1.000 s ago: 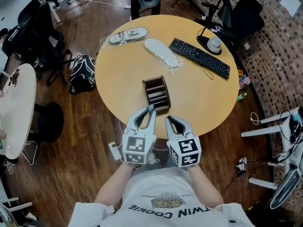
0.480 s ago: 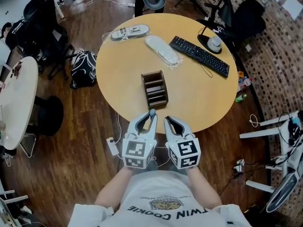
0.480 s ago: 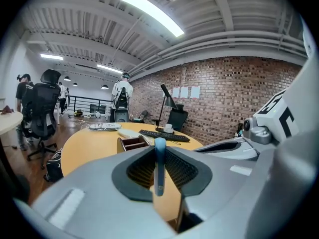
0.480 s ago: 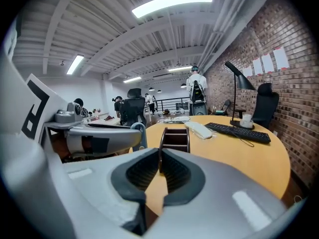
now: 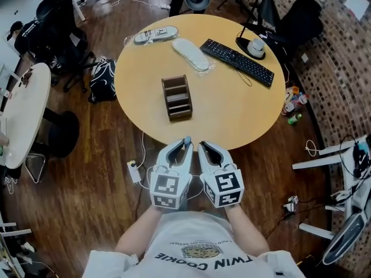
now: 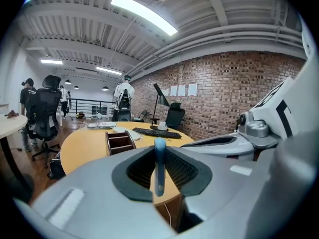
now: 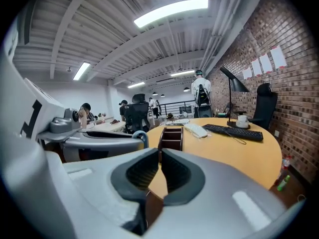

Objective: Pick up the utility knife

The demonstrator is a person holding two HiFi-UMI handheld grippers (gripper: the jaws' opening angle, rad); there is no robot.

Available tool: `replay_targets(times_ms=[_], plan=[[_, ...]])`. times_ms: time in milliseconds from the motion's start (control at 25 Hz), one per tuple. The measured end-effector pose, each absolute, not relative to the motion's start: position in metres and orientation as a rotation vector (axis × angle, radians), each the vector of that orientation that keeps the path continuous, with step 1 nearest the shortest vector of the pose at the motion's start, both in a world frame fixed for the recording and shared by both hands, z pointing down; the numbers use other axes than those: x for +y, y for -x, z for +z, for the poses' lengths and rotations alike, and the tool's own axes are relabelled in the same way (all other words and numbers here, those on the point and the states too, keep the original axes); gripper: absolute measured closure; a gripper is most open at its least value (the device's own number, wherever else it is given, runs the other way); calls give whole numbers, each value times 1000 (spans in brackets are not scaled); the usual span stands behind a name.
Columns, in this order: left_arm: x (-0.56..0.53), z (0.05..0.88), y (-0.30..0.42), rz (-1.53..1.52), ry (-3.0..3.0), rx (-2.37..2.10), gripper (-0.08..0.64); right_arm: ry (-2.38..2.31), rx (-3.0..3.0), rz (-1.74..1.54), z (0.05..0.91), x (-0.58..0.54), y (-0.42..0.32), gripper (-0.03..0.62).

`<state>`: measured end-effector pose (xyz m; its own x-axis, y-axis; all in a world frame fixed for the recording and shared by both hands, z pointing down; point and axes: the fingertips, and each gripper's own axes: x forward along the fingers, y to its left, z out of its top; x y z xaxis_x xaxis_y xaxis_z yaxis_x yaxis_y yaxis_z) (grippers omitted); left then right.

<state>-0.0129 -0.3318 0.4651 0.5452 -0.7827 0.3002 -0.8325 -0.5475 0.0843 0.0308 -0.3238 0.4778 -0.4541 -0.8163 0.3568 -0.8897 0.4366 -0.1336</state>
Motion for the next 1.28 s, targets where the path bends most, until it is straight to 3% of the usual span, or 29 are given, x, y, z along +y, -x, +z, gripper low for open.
replay_targets(times_ms=[760, 1280], plan=[[-167, 449, -78, 367, -2583, -1452, 491, -1450, -2541, 409, 462, -164, -119, 577], [-85, 446, -63, 394, -2549, -1483, 491, -1393, -2565, 441, 459, -86, -99, 577]])
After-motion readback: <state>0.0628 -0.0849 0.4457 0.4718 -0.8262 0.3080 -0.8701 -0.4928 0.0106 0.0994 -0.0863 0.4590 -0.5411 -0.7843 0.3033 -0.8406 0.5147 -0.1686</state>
